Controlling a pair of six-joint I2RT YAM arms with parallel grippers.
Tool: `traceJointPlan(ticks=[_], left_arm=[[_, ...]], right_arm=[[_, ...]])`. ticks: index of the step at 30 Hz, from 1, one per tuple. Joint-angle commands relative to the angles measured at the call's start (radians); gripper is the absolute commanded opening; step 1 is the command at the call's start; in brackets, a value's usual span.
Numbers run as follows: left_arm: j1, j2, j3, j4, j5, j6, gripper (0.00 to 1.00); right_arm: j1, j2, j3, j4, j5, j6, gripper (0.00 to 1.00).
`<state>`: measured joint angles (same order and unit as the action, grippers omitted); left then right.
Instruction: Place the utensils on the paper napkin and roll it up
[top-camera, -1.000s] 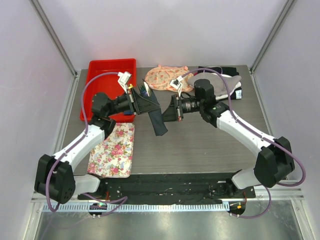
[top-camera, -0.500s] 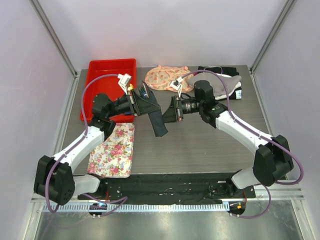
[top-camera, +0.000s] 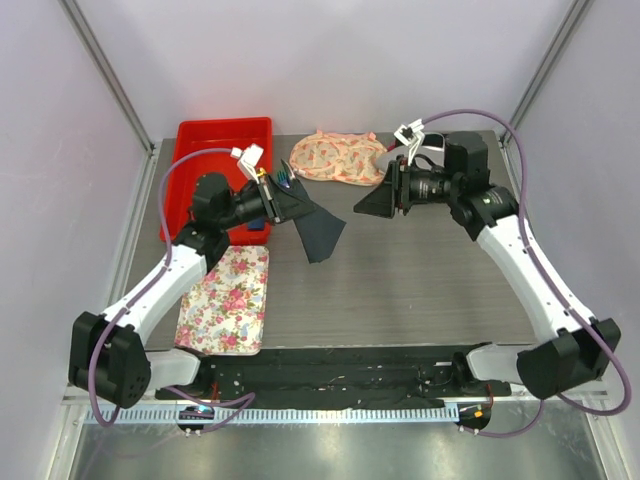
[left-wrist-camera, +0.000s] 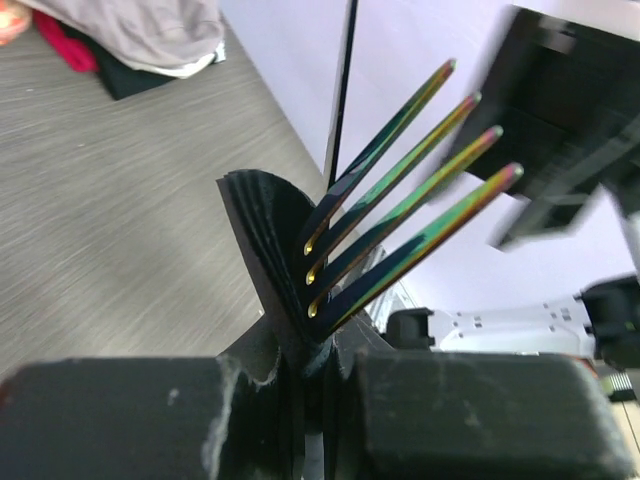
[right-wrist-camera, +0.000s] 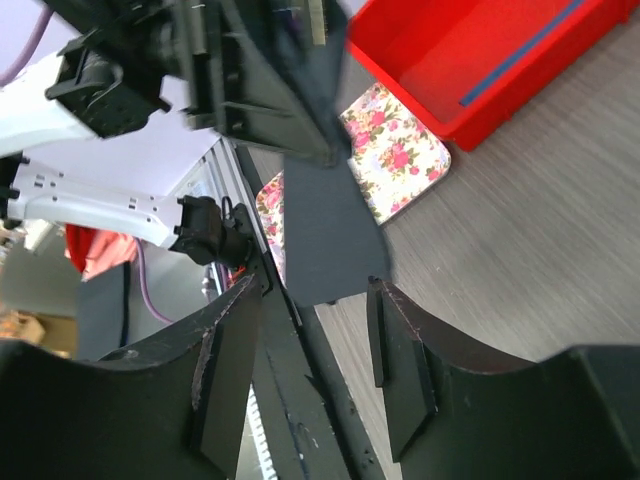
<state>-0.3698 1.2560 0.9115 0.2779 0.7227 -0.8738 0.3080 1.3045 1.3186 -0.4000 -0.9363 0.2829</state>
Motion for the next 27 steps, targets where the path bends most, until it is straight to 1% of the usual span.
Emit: traceJointPlan(ticks=[1, 4, 6, 7, 10, 18, 23, 27], left_arm=[[0.006, -0.001, 0.069, -0.048, -0.065, 0.03, 0.0], [0.003, 0.002, 0.082, -0.06, -0.069, 0.025, 0.0], [0.003, 0.0, 0.084, -0.054, -0.066, 0.015, 0.0], [0.003, -0.003, 0.081, -0.052, -0.068, 0.012, 0.0], [0.002, -0.012, 0.078, -0.049, -0.068, 0.009, 0.0], [-0.009, -0.012, 0.067, -0.029, -0.065, -0.007, 0.0], [-0.014, -0.013, 0.053, 0.013, -0.054, -0.034, 0.0], [-0.015, -0.013, 0.036, 0.056, -0.037, -0.063, 0.0]], right_arm=[[0.058, -0.048, 0.03, -0.073, 0.099, -0.077, 0.53], [0.106, -0.024, 0.015, -0.044, 0.143, -0.058, 0.53], [0.124, 0.001, 0.017, -0.033, 0.165, -0.045, 0.57], [0.143, 0.012, 0.025, -0.02, 0.168, -0.039, 0.62], [0.169, 0.053, 0.042, -0.013, 0.189, -0.037, 0.65], [0.256, 0.117, 0.03, 0.02, 0.231, -0.028, 0.71], [0.278, 0.148, 0.022, 0.035, 0.246, -0.03, 0.73], [0.289, 0.164, 0.021, 0.046, 0.229, -0.031, 0.74]])
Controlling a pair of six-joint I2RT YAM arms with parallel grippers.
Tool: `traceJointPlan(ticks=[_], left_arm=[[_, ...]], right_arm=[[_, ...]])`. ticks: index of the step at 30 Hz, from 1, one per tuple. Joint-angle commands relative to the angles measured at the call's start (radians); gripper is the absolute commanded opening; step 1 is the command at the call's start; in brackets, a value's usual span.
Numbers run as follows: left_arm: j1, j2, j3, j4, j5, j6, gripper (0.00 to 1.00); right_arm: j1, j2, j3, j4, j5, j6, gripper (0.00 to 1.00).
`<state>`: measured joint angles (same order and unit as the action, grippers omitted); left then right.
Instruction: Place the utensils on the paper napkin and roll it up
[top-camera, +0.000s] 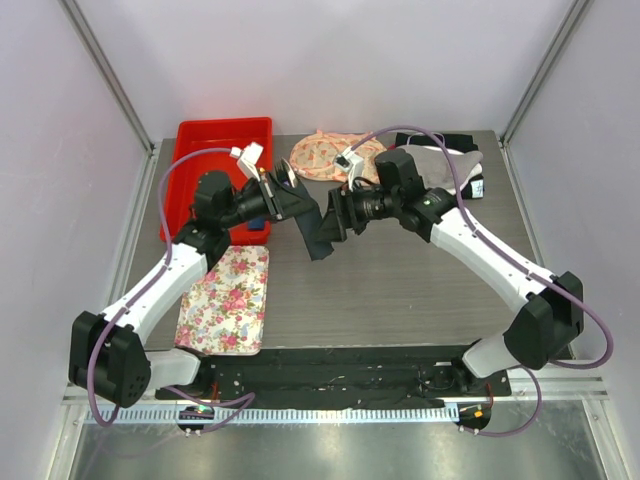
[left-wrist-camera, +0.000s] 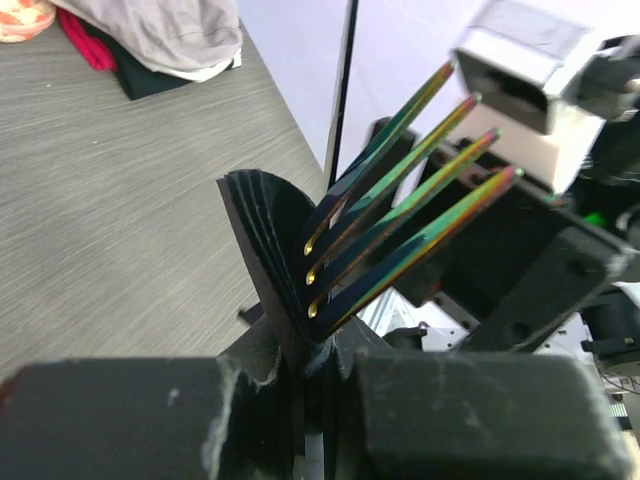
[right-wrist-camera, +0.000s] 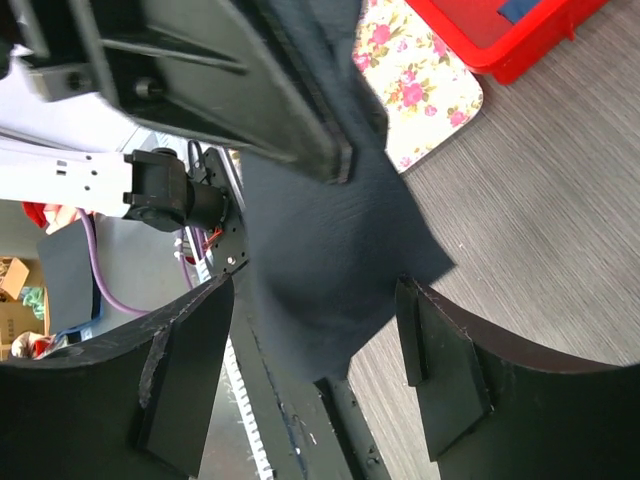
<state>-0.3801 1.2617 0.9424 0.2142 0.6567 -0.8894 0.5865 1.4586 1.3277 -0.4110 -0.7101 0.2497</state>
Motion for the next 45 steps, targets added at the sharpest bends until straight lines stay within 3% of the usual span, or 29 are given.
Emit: traceJointPlan(ticks=[1, 6, 11, 21, 24, 25, 26, 28, 31, 32, 35, 41, 45], left_arm=[[-0.006, -0.021, -0.004, 0.137, 0.038, -0.057, 0.0], [-0.008, -0.015, -0.024, 0.229, 0.06, -0.111, 0.0], [-0.008, -0.01, -0.036, 0.278, 0.072, -0.138, 0.0], [-0.008, -0.007, -0.037, 0.349, 0.081, -0.171, 0.0], [-0.008, -0.008, -0.04, 0.361, 0.081, -0.174, 0.0], [-0.008, -0.008, -0.04, 0.366, 0.081, -0.177, 0.0], [-0.008, -0.01, -0.036, 0.369, 0.081, -0.175, 0.0], [-0.008, -0.015, -0.031, 0.372, 0.081, -0.174, 0.0], [-0.005, -0.03, -0.028, 0.35, 0.08, -0.163, 0.18], [-0.003, -0.034, -0.033, 0.34, 0.078, -0.158, 0.38], [0.004, -0.062, -0.05, 0.31, 0.075, -0.154, 0.61], [0.02, -0.076, -0.086, 0.349, 0.06, -0.225, 0.76], [0.018, -0.059, -0.06, 0.39, 0.047, -0.31, 0.76]], right_arm=[[0.012, 0.012, 0.011, 0.067, -0.006, 0.003, 0.74], [0.013, 0.02, -0.015, 0.15, -0.095, 0.063, 0.68], [0.012, 0.014, -0.067, 0.288, -0.225, 0.152, 0.5], [0.018, 0.003, -0.133, 0.457, -0.324, 0.295, 0.3], [0.019, -0.001, -0.16, 0.518, -0.338, 0.355, 0.18], [0.019, -0.003, -0.169, 0.544, -0.336, 0.368, 0.05], [0.021, -0.006, -0.174, 0.551, -0.333, 0.378, 0.01], [0.019, -0.009, -0.17, 0.564, -0.331, 0.381, 0.01], [0.01, -0.012, -0.148, 0.583, -0.328, 0.398, 0.01], [0.001, -0.011, -0.145, 0.593, -0.327, 0.411, 0.01], [-0.013, -0.023, -0.136, 0.682, -0.319, 0.488, 0.01], [-0.027, -0.046, -0.139, 0.865, -0.289, 0.626, 0.01], [-0.025, -0.049, -0.165, 0.926, -0.258, 0.657, 0.01]])
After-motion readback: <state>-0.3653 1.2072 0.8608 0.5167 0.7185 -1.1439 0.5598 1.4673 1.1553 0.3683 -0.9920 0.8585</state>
